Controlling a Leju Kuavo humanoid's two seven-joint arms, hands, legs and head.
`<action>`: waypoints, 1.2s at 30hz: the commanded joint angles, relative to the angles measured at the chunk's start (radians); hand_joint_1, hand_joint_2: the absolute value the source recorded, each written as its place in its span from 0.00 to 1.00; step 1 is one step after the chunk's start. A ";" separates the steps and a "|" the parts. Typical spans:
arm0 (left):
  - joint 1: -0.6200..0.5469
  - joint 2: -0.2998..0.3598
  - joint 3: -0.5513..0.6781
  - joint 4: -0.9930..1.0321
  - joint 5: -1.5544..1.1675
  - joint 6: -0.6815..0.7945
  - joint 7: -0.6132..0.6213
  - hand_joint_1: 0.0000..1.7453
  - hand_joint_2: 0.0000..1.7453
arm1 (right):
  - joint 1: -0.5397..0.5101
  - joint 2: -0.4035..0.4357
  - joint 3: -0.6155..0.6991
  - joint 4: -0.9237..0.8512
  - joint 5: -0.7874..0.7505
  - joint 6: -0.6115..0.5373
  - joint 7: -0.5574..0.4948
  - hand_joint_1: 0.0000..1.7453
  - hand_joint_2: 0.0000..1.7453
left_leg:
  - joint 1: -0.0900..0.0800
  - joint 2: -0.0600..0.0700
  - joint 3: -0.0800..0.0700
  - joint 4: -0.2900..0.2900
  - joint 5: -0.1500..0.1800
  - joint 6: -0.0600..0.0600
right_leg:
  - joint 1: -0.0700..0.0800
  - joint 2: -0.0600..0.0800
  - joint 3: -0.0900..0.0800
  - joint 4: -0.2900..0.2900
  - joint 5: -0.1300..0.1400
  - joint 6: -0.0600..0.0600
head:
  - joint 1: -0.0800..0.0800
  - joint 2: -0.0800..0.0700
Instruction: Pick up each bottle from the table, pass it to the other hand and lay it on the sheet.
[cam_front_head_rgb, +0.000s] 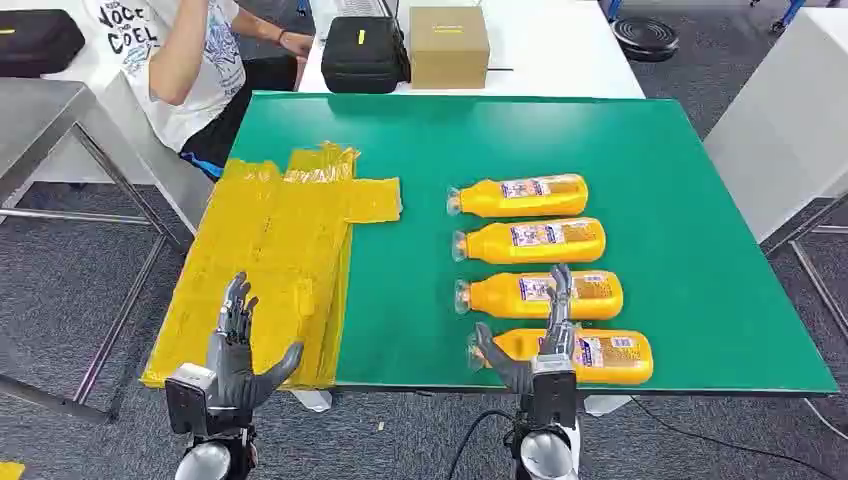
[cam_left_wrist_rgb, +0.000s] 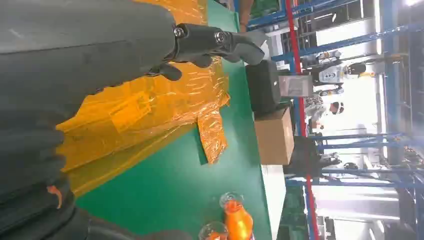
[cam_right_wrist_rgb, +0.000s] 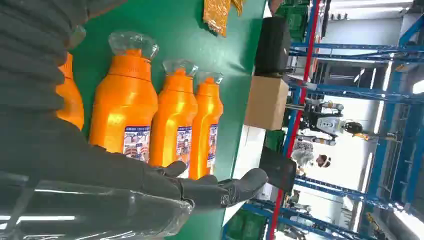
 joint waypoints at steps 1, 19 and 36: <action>-0.025 0.012 -0.011 0.048 0.003 0.000 0.002 0.00 1.00 | -0.036 -0.023 -0.001 0.054 -0.001 0.005 -0.001 0.00 1.00 | 0.001 0.000 0.004 -0.001 -0.001 -0.002 | 0.002 -0.001 0.004 -0.001 -0.001 -0.002 | 0.000 0.000; -0.018 0.025 -0.015 0.059 0.007 -0.010 -0.013 0.00 1.00 | 0.011 -0.093 -0.034 -0.036 0.248 0.100 0.051 0.00 1.00 | 0.002 0.000 0.004 -0.001 -0.002 -0.002 | 0.002 -0.001 0.005 -0.002 -0.001 -0.002 | 0.000 0.000; -0.022 0.034 0.072 0.061 -0.025 0.096 0.007 0.00 1.00 | 0.134 -0.371 -0.077 -0.342 0.328 0.302 0.272 0.00 1.00 | 0.000 -0.001 0.001 0.000 -0.001 -0.001 | 0.001 -0.002 0.002 -0.001 -0.001 -0.001 | 0.000 0.000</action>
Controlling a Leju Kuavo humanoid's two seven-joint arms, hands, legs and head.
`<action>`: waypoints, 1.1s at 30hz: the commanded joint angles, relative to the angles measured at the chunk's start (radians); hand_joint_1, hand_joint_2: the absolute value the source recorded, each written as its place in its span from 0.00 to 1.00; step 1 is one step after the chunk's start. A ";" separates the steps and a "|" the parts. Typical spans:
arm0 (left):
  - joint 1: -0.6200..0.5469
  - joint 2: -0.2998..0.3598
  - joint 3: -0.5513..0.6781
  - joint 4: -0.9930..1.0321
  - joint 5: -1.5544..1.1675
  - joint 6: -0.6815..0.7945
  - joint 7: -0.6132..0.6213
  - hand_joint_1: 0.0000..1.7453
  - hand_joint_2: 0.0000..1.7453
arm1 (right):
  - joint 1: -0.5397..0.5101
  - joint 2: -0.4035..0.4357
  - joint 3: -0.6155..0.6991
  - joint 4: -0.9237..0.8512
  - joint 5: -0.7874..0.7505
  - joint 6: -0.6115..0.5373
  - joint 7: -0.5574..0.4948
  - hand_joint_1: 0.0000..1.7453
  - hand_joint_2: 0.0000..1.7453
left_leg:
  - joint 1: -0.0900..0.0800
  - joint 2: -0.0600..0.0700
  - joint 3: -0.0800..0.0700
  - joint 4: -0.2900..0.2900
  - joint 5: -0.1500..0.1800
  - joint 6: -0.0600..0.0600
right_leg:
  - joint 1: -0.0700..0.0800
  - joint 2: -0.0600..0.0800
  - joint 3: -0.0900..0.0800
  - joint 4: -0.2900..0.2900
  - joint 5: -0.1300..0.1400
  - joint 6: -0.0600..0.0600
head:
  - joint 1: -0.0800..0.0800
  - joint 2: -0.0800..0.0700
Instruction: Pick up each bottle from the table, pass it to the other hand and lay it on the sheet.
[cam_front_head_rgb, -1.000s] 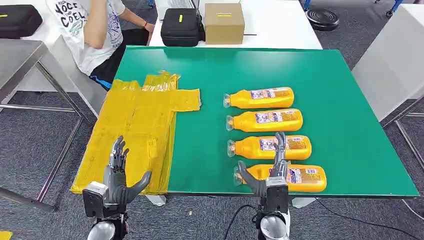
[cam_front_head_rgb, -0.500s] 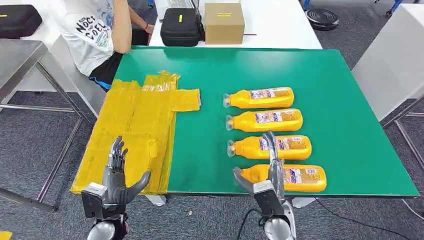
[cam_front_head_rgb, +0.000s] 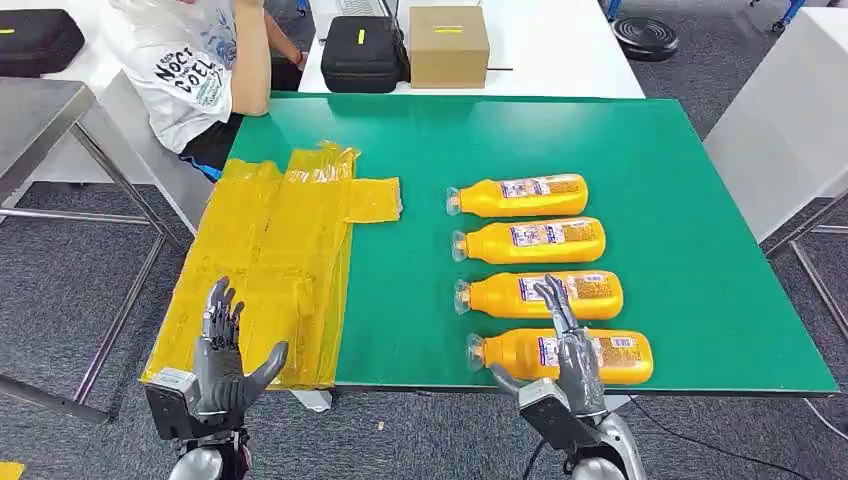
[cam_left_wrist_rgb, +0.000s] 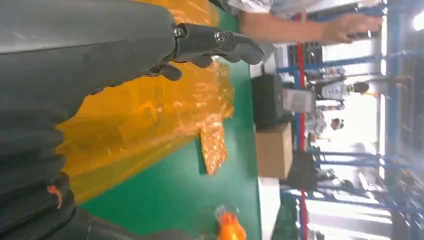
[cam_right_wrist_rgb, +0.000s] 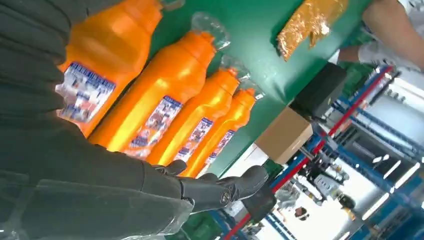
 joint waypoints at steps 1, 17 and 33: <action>-0.039 0.033 0.044 0.064 -0.101 0.066 0.013 0.00 1.00 | 0.016 -0.151 -0.056 -0.104 -0.063 0.091 0.046 0.00 1.00 | 0.000 -0.001 0.001 0.000 0.000 -0.001 | 0.000 -0.002 0.001 0.000 0.000 -0.001 | 0.000 0.000; -0.078 0.062 0.048 0.108 -0.171 0.049 0.010 0.00 1.00 | 0.026 -0.223 -0.081 -0.083 -0.071 0.188 0.122 0.00 1.00 | 0.001 -0.001 0.003 -0.001 -0.001 -0.002 | 0.001 -0.001 0.004 -0.001 -0.001 -0.002 | 0.000 0.000; -0.099 0.049 0.018 0.136 -0.167 0.021 0.016 0.00 1.00 | 0.057 -0.253 -0.113 -0.067 0.000 0.350 0.270 0.00 1.00 | 0.001 -0.001 0.003 0.000 -0.001 -0.002 | 0.001 -0.002 0.003 -0.001 -0.001 -0.001 | 0.000 0.000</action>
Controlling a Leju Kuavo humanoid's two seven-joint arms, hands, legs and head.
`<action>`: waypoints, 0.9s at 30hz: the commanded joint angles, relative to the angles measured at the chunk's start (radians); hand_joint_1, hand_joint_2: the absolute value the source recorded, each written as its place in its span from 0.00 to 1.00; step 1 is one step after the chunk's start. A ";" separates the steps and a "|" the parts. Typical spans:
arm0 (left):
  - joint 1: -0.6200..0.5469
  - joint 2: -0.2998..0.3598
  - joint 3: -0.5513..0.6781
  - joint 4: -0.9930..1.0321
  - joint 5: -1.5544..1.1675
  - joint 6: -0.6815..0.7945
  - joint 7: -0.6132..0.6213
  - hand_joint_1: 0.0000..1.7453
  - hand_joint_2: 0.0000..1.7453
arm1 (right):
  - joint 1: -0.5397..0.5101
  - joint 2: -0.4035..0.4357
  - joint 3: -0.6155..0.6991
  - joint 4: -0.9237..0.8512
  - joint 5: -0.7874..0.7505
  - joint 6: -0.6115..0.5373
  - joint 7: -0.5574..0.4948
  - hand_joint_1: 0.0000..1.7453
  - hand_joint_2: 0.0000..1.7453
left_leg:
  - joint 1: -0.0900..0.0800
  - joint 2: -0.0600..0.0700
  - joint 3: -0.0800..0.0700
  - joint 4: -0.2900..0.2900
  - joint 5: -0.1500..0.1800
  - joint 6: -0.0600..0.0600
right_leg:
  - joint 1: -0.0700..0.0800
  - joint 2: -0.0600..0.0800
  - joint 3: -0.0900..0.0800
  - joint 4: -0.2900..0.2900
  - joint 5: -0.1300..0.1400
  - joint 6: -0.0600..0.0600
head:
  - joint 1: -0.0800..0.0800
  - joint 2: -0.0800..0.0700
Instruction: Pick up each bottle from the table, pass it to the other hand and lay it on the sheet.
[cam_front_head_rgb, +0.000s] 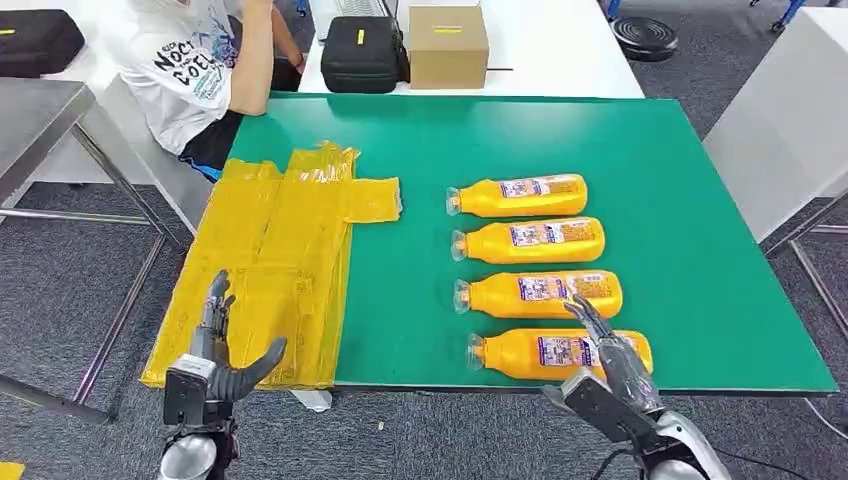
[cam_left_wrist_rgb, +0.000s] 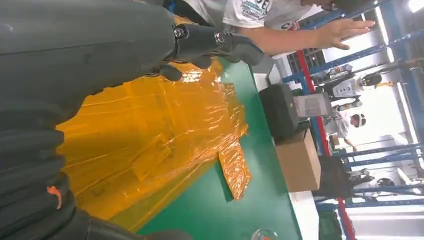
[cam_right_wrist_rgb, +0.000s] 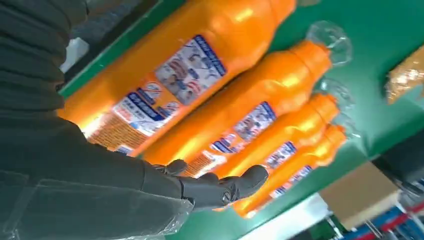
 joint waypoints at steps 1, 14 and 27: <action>-0.039 0.008 -0.016 0.077 0.008 -0.012 0.007 0.00 1.00 | 0.015 -0.037 -0.007 0.010 0.030 0.038 0.064 0.00 1.00 | 0.001 -0.001 0.004 0.000 -0.001 -0.002 | 0.001 -0.002 0.005 -0.001 -0.002 -0.002 | 0.000 0.000; -0.036 0.001 -0.027 0.096 0.035 -0.009 0.006 0.00 1.00 | 0.002 -0.082 -0.027 0.025 0.047 0.048 0.084 0.00 1.00 | 0.001 -0.001 0.003 0.000 -0.001 -0.002 | 0.001 -0.001 0.004 -0.001 -0.001 -0.002 | 0.000 0.000; -0.039 0.002 -0.035 0.120 0.050 0.001 0.006 0.00 1.00 | -0.038 -0.078 -0.019 0.056 0.068 0.049 0.105 0.00 1.00 | 0.001 0.000 0.003 -0.001 -0.001 -0.001 | 0.001 0.000 0.003 -0.001 0.000 -0.001 | 0.000 0.000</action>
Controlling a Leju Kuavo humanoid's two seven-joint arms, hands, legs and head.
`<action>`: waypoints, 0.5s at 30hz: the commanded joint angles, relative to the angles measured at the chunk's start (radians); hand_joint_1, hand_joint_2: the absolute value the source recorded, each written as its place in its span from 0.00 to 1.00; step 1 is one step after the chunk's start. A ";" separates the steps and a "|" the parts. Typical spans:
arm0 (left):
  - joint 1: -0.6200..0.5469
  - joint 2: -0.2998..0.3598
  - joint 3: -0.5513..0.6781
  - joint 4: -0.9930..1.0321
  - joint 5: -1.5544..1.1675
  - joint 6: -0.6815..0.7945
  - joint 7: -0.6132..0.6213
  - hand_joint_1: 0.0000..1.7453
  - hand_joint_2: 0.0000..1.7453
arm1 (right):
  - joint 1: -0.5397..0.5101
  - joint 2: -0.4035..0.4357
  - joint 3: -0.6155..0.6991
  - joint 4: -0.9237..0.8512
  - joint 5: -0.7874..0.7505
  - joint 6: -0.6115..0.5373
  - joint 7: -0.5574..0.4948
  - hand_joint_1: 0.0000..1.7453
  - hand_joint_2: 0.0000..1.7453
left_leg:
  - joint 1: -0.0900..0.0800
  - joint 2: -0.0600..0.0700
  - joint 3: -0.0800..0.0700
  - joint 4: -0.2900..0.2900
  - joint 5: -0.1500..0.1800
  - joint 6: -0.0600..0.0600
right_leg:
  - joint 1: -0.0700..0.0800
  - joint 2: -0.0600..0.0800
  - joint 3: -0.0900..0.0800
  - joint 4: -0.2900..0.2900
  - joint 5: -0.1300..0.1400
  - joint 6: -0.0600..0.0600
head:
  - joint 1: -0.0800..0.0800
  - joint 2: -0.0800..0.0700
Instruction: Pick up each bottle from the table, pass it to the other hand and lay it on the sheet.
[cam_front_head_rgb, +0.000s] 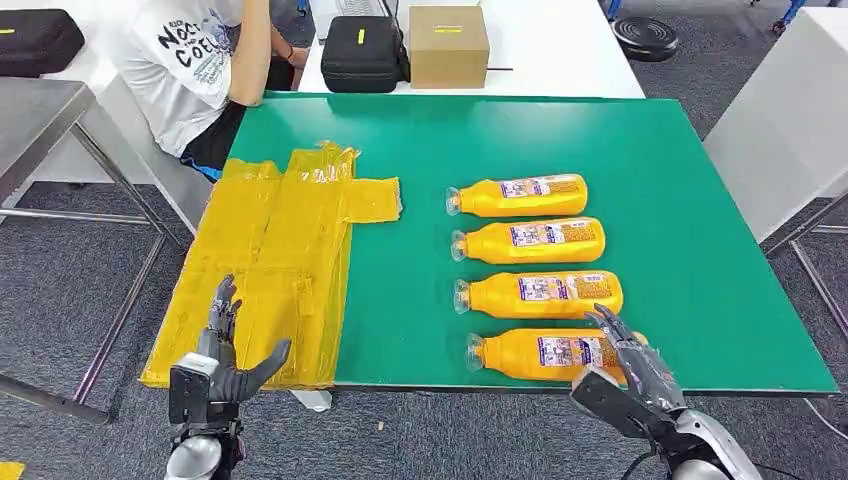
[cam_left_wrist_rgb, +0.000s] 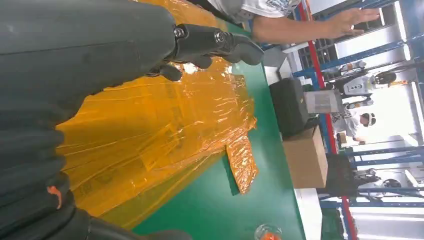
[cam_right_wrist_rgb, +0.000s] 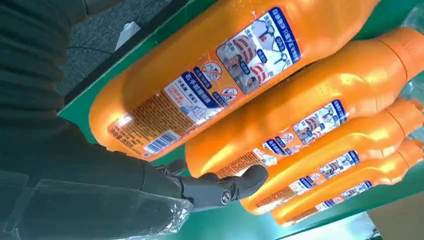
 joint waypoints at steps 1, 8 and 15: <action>-0.032 0.005 -0.021 0.073 0.003 -0.001 0.006 0.00 1.00 | -0.038 0.003 0.004 0.056 0.000 0.007 0.005 0.00 1.00 | 0.001 0.000 0.004 -0.001 -0.001 -0.002 | 0.001 0.000 0.005 -0.001 -0.001 -0.002 | 0.000 0.000; -0.031 0.006 -0.022 0.073 0.003 0.000 0.005 0.00 1.00 | -0.037 -0.001 0.005 0.058 0.004 0.009 0.010 0.00 1.00 | 0.001 0.000 0.004 -0.001 -0.001 -0.002 | 0.001 0.000 0.004 -0.001 -0.001 -0.002 | 0.000 0.000; -0.041 0.014 -0.041 0.092 0.023 0.005 0.001 0.00 1.00 | -0.078 -0.025 0.016 0.117 0.008 0.029 0.029 0.00 1.00 | 0.001 0.001 0.003 -0.001 -0.001 -0.002 | 0.001 0.000 0.004 -0.002 0.000 -0.001 | 0.000 0.000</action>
